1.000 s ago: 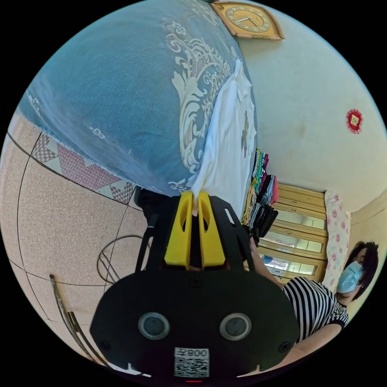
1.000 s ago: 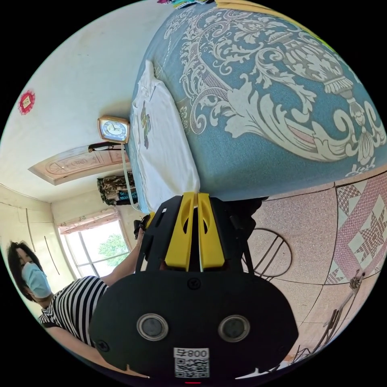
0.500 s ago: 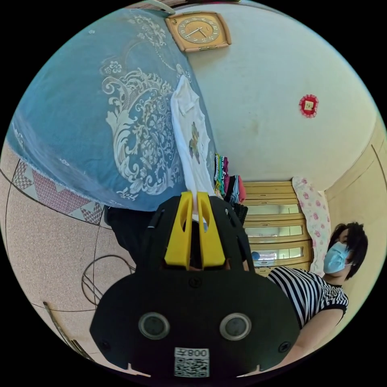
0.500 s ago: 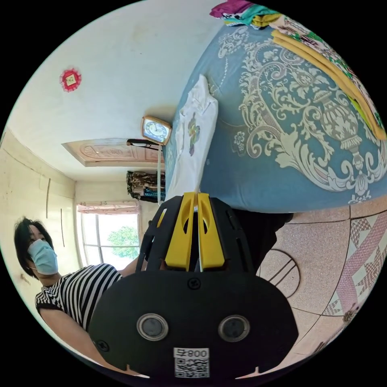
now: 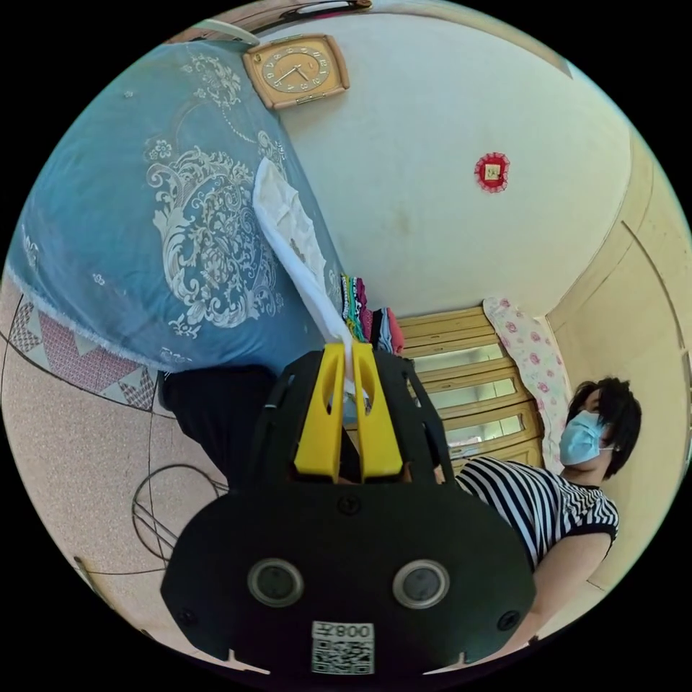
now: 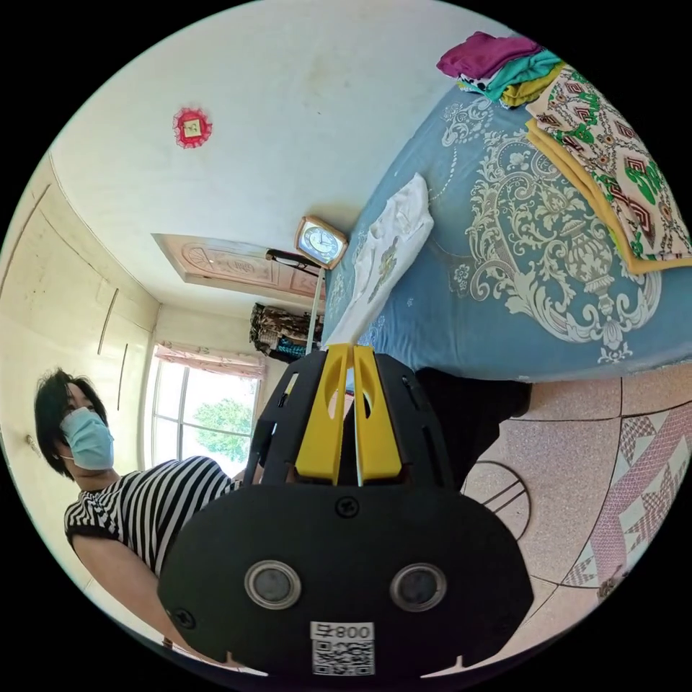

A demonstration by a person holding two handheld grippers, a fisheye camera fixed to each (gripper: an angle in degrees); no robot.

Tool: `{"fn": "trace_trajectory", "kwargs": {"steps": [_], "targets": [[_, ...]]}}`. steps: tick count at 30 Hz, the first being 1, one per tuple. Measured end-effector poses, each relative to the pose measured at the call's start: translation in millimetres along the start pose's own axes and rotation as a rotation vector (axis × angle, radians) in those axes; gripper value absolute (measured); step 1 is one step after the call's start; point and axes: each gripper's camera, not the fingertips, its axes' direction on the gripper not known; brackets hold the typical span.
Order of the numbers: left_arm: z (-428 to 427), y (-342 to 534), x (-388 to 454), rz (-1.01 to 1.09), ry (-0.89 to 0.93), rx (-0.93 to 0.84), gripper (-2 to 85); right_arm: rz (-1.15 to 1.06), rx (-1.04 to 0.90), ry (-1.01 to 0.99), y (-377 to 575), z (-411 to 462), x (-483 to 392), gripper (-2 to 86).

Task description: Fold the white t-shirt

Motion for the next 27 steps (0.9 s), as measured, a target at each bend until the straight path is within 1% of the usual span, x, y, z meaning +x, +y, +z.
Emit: {"fn": "trace_trajectory", "kwargs": {"steps": [5,11,17,22,27], "targets": [[-6,40,4,0.003,0.043,0.001,2.3,-0.012,0.017,-0.034,34,-13,-13,0.8],[-11,78,13,0.009,0.048,-0.023,2.3,-0.045,-0.009,-0.009,72,-24,-32,0.8],[-20,109,22,0.034,0.099,-0.003,2.2,-0.068,0.032,-0.071,108,-43,-40,0.9],[-23,129,26,0.04,0.077,-0.029,2.3,-0.076,-0.001,-0.04,128,-48,-43,0.9],[-29,146,26,0.045,0.151,0.027,2.3,-0.09,0.016,-0.097,144,-55,-42,0.7]]}}
